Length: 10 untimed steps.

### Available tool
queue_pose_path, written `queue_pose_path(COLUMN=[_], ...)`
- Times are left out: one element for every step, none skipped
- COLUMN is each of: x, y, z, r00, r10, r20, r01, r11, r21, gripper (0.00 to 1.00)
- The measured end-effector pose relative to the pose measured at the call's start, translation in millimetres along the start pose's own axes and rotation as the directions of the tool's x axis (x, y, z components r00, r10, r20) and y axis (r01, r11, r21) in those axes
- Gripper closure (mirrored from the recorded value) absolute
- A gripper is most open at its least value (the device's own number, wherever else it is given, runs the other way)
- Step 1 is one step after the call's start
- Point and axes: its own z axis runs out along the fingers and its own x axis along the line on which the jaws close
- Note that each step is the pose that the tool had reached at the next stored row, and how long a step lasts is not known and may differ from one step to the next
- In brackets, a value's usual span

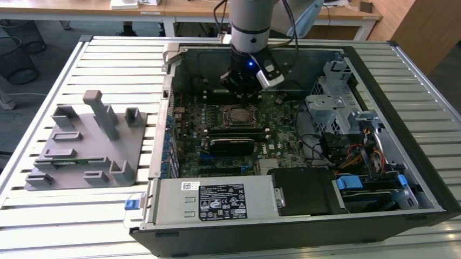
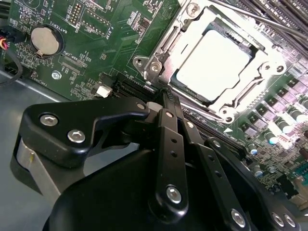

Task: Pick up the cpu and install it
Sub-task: 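Install the first cpu locking lever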

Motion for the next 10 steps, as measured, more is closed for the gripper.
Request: queue_pose_path(x=[-0.1, -0.2, -0.3, -0.4, -0.4, -0.5, -0.5, -0.5, -0.5, -0.6], y=[0.0, -0.1, -0.1, -0.1, -0.1, -0.1, -0.1, -0.1, -0.1, -0.1], z=[0.6, 1.2, 1.5, 1.6, 1.6, 1.7, 1.7, 1.7, 1.6, 1.5], r00=[1.0000, 1.0000, 1.0000, 1.0000, 1.0000, 1.0000, 1.0000, 1.0000, 1.0000, 1.0000], r10=[0.000, 0.000, 0.000, 0.000, 0.000, 0.000, 0.000, 0.000, 0.000, 0.000], r20=[0.0000, 0.0000, -0.0001, -0.0002, -0.0001, -0.0001, 0.0000, 0.0001, 0.0002, 0.0003], r01=[0.000, 0.000, 0.000, 0.000, 0.000, 0.000, 0.000, 0.000, 0.000, 0.000], r11=[1.0000, 1.0000, 1.0000, 1.0000, 1.0000, 1.0000, 1.0000, 1.0000, 1.0000, 1.0000], r21=[0.0000, 0.0000, 0.0000, 0.0002, 0.0002, 0.0001, 0.0000, -0.0001, -0.0002, -0.0003], gripper=[0.89, 0.89, 0.89, 0.89, 0.89, 0.89, 0.89, 0.89, 0.89, 0.89])
